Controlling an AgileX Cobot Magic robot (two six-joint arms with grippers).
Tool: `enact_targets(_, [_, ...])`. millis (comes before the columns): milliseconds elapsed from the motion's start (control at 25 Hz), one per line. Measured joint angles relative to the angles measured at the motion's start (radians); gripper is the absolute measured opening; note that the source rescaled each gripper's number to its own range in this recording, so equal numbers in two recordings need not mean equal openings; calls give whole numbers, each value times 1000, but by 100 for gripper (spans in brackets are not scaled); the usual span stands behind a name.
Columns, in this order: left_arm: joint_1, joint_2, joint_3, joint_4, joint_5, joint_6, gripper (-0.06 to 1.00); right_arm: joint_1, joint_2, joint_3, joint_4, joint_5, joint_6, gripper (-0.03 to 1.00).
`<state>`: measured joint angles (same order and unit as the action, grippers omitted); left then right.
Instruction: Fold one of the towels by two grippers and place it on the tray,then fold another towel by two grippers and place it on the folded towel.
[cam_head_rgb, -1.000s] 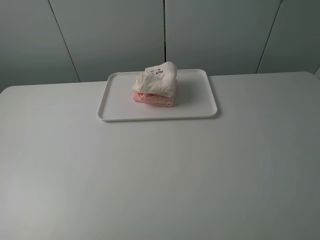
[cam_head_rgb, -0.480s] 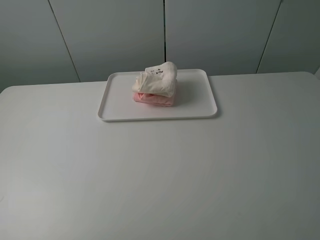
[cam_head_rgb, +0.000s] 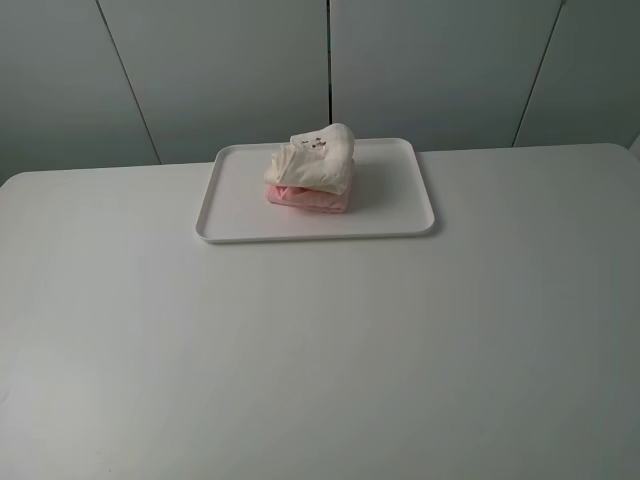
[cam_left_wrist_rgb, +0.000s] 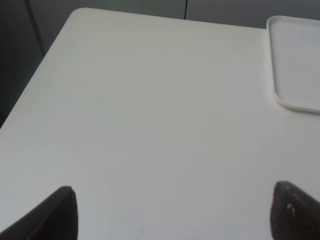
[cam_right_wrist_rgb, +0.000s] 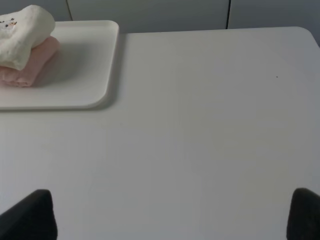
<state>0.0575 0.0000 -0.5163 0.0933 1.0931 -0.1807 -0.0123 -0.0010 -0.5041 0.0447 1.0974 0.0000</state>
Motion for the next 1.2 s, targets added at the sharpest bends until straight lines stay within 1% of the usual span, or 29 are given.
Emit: enact_targets(1200, [2,0,0,0,0,0,99,0,0,0,0,0,0,100])
